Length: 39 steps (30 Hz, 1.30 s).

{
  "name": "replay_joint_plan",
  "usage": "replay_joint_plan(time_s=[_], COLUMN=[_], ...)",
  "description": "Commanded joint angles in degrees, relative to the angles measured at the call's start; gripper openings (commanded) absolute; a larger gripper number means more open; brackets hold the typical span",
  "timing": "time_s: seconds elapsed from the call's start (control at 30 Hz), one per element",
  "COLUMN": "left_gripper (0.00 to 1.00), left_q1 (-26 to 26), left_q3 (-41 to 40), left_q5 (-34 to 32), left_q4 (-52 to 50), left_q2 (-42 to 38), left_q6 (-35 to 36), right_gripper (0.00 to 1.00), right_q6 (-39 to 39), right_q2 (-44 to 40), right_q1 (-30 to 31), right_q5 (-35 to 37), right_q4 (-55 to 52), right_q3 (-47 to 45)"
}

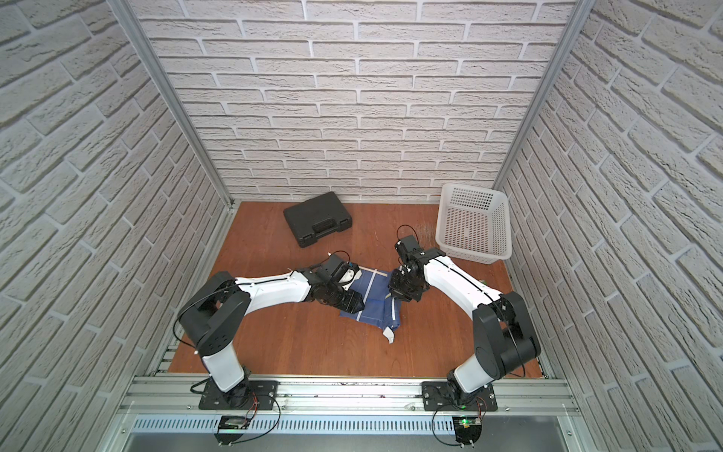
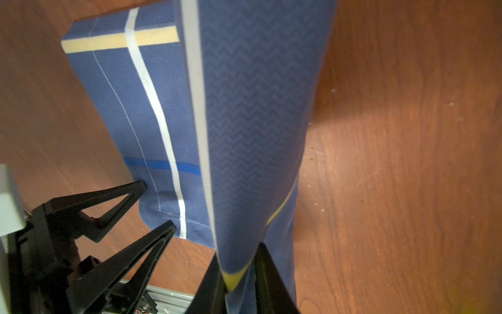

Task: Roll up the pillowcase
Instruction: Roll the pillowcase at the center of the board.

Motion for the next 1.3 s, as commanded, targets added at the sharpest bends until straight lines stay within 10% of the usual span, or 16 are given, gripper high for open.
replay_joint_plan(time_s=[0.0, 1.27], left_gripper=[0.72, 0.72], left_q1=[0.0, -3.2], left_q3=[-1.7, -7.7], left_q5=[0.7, -1.7], left_q4=[1.2, -0.7], left_q2=[-0.7, -12.4], left_q6=[0.0, -5.3], right_gripper=[0.2, 0.23], right_q6=[2.5, 6.5], right_q2=[1.5, 14.8], right_q1=[1.0, 6.3], right_q5=[-1.3, -1.4], right_q4=[2.9, 14.6], right_q3=[1.9, 10.6])
